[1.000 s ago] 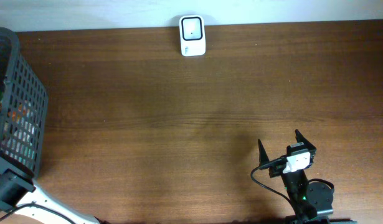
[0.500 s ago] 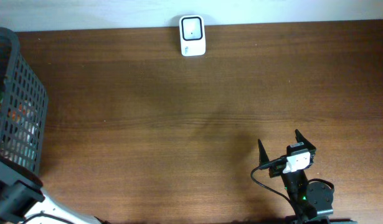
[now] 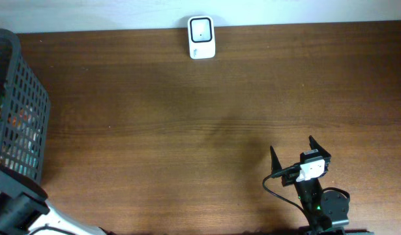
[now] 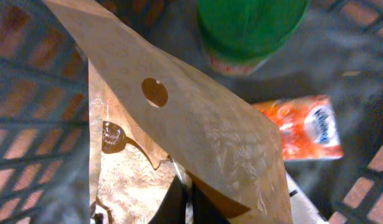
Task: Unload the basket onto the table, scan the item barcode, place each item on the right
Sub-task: 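Reach into the basket and grasp the brown-and-white bread bag with left gripper, then carry the bread bag to table center and release it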
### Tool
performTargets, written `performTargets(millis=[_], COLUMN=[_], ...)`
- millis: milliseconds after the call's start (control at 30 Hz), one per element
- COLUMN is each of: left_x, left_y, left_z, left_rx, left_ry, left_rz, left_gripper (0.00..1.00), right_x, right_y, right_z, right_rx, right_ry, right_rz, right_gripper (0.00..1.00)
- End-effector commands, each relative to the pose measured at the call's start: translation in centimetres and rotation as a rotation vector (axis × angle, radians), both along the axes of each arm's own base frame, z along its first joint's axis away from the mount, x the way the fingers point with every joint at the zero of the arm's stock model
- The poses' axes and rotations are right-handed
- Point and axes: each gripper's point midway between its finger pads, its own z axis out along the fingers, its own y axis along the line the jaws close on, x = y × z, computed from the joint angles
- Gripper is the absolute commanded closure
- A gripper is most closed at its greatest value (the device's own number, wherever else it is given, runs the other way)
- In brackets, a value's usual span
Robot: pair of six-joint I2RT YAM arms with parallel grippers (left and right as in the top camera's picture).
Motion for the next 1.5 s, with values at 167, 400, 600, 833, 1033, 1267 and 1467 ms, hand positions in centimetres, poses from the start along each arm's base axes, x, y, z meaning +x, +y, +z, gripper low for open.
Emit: performTargets(millis=[167, 400, 600, 833, 1033, 1267, 1467], left_x=[0.6, 2.4, 3.5, 2.4, 0.4, -1.5, -0.6], left_y=[-0.5, -2.1, -4.7, -8.3, -14.2, -24.4, -31.1], left_z=[9.8, 16.1, 21.8, 28.8, 36.4, 42.1, 39.6], left_rx=[0.149, 0.277, 0.412, 0.546, 0.629, 0.616, 0.474], left_ry=[-0.196, -0.335, -0.422, -0.537, -0.725, -0.930, -0.897], left_rz=[0.042, -0.009, -0.027, -0.025, -0.094, -0.279, -0.460], left_gripper=[1.00, 1.00, 1.00, 1.00, 1.00, 1.00, 1.00], right_x=[0.0, 0.0, 0.0, 0.0, 0.0, 0.0, 0.0], right_y=[0.1, 0.1, 0.1, 0.1, 0.1, 0.1, 0.1], right_z=[-0.3, -0.3, -0.3, -0.3, -0.3, -0.3, -0.3], right_rx=[-0.001, -0.001, -0.001, -0.001, -0.001, -0.001, -0.001], right_ry=[0.006, 0.006, 0.006, 0.006, 0.006, 0.006, 0.006], right_rz=[0.000, 0.000, 0.000, 0.000, 0.000, 0.000, 0.000], right_gripper=[0.02, 0.02, 0.02, 0.02, 0.02, 0.02, 0.02])
